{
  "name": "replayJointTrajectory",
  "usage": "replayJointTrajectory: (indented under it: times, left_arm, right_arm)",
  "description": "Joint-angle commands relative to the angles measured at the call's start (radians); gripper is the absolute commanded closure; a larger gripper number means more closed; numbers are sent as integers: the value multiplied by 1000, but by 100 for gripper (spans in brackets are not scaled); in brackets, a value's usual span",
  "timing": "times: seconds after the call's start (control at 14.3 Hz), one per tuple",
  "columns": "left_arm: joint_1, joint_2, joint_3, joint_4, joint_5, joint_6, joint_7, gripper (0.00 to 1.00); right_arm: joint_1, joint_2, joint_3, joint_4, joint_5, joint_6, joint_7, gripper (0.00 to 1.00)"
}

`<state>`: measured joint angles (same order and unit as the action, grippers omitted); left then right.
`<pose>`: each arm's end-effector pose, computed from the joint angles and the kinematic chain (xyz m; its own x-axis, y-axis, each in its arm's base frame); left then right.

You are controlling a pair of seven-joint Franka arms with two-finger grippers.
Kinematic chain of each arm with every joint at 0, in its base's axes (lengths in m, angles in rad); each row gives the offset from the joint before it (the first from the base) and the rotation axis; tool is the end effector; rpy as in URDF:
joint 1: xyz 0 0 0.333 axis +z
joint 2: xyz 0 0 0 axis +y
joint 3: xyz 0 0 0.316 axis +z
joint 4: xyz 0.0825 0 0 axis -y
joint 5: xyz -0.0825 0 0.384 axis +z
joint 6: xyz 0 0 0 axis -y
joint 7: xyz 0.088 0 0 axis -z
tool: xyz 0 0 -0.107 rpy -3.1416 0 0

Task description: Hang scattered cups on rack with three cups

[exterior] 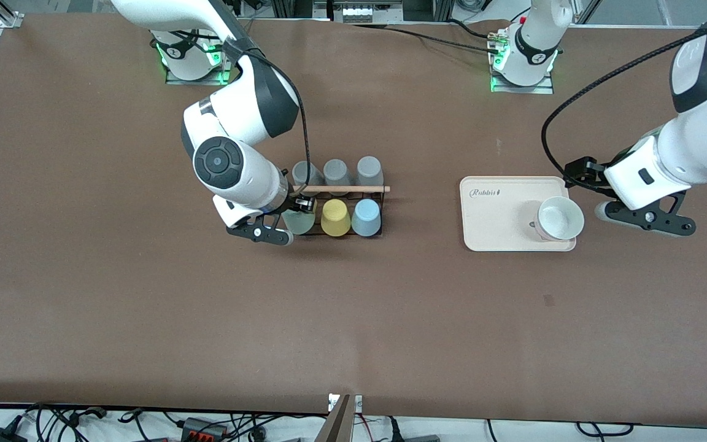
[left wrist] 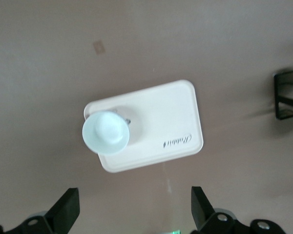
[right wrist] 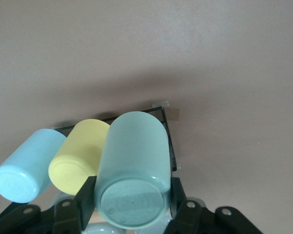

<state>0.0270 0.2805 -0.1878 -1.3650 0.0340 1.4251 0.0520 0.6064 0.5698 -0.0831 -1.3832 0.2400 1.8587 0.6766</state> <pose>0.6124 -0.0796 0.5462 0.9550 -0.2067 -0.2127 -0.2053 -0.9783 0.0289 0.5958 0.3779 0.3754 0.9601 -0.2085 -0.1865 -0.2259 -0.9711 -0.0772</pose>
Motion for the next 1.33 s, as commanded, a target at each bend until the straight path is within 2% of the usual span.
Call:
replayJointTrajectory:
  times: [0.0,0.07,0.21,0.28,0.42,0.49,0.56,0.63,0.7,1.05,1.26]
  left_arm:
    - [-6,-131,54,-182,-17,7,22,0]
    - [-6,-189,83,-271,-13,112,23,0]
    - [-12,-309,97,-455,-16,387,20,0]
    - [-15,-349,97,-504,-14,479,11,0]
    - [-16,-392,99,-510,-14,500,12,0]
    - [-18,-392,99,-505,-14,489,9,0]
    - [-21,-386,99,-481,-20,419,8,0]
    - [-22,-364,106,-421,-32,331,8,0]
    - [-22,-331,108,-367,-48,257,0,0]
    - [-22,-322,111,-356,-72,258,-40,0]
    - [-19,-307,99,-344,-65,259,-41,0]
  right_arm:
    - [15,22,-7,33,18,2,21,100]
    - [16,33,-7,35,18,2,21,100]
    - [26,54,-7,33,13,5,18,100]
    - [29,59,-9,33,12,22,23,100]
    - [29,73,-9,33,12,36,24,100]
    - [29,76,-9,33,16,37,29,94]
    - [14,78,-11,33,28,37,50,63]
    - [-5,76,-11,33,57,39,63,8]
    - [-19,70,-12,33,74,36,60,0]
    - [-23,15,-18,36,68,-1,57,0]
    - [-92,-33,-27,59,67,-44,44,0]
